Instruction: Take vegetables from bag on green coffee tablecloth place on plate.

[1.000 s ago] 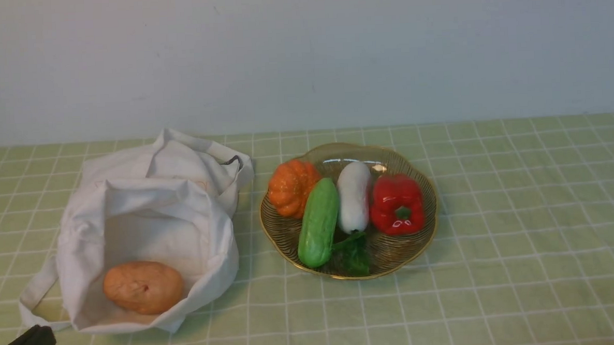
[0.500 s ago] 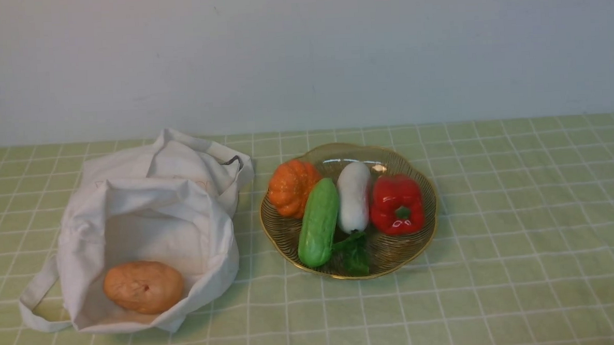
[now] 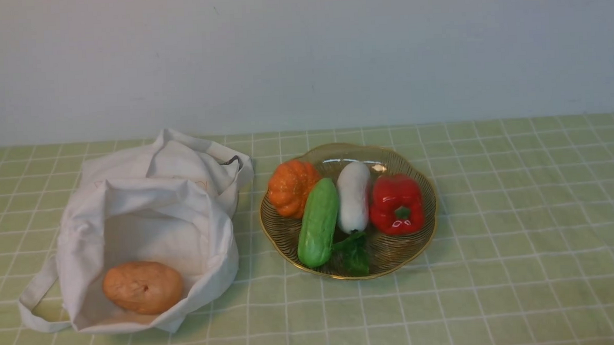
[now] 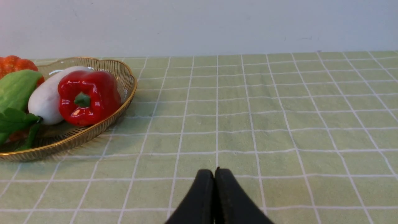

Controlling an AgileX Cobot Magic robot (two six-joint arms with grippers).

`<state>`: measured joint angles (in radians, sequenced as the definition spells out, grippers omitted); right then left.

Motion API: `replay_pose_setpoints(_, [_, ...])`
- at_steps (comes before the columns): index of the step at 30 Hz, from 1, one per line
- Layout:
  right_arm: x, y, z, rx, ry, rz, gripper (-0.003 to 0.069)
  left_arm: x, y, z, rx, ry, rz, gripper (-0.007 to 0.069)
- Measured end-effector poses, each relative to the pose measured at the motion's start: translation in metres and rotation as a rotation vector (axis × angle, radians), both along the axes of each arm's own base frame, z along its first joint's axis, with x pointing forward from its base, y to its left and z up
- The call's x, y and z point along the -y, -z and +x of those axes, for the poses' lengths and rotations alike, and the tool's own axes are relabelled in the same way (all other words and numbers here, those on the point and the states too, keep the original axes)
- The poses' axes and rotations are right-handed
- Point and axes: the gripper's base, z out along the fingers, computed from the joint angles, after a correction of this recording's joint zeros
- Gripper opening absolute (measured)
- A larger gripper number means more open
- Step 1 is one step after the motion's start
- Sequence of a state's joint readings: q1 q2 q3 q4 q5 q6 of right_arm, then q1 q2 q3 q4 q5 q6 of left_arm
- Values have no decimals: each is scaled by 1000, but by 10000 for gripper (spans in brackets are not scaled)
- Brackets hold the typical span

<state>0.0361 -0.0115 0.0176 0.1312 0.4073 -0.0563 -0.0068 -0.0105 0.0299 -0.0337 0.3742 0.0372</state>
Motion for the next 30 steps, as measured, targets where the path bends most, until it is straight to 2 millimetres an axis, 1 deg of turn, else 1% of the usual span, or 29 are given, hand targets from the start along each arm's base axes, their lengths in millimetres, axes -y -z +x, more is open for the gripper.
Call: replay_pose_setpoints(30, [0, 0, 0, 0, 0, 0, -15, 1, 0, 0, 0, 13, 2, -5])
